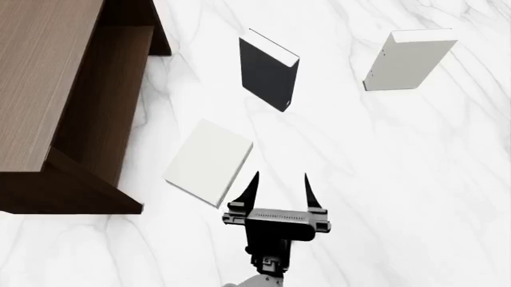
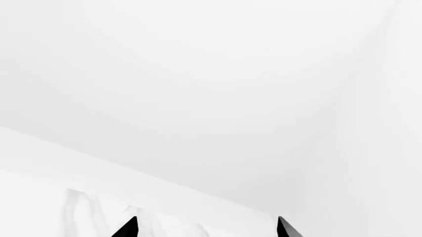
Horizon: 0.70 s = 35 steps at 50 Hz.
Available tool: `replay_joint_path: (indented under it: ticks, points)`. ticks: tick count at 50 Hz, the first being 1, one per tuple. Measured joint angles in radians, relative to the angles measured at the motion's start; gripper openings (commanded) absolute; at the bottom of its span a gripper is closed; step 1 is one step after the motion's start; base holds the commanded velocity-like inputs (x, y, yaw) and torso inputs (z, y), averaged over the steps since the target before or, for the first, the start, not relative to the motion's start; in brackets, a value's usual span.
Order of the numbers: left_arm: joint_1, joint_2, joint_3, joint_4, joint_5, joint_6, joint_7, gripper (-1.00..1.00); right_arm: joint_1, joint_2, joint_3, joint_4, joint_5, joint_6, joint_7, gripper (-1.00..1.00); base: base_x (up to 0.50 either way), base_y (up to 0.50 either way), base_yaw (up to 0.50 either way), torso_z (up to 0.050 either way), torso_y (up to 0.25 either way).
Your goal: Pick up the book on the right and place it under the cabinet shelf.
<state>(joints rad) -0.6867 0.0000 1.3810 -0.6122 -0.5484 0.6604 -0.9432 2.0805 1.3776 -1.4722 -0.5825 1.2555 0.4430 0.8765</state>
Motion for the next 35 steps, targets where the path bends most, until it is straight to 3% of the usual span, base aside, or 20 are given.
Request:
replay_joint_path:
  ticks: [13,35]
  points:
    - [-0.044,0.0,0.129,-0.098,-0.018,0.099,-0.06,1.0,-0.015,0.0,0.01,-0.008,0.008,-0.005,-0.007,1.0,0.0,0.0,0.0,-0.003,-0.005]
    - [-0.067,0.0,0.205,-0.182,-0.025,0.177,-0.093,1.0,-0.056,0.005,0.014,-0.012,0.017,-0.033,-0.02,1.0,0.0,0.0,0.0,-0.002,-0.005]
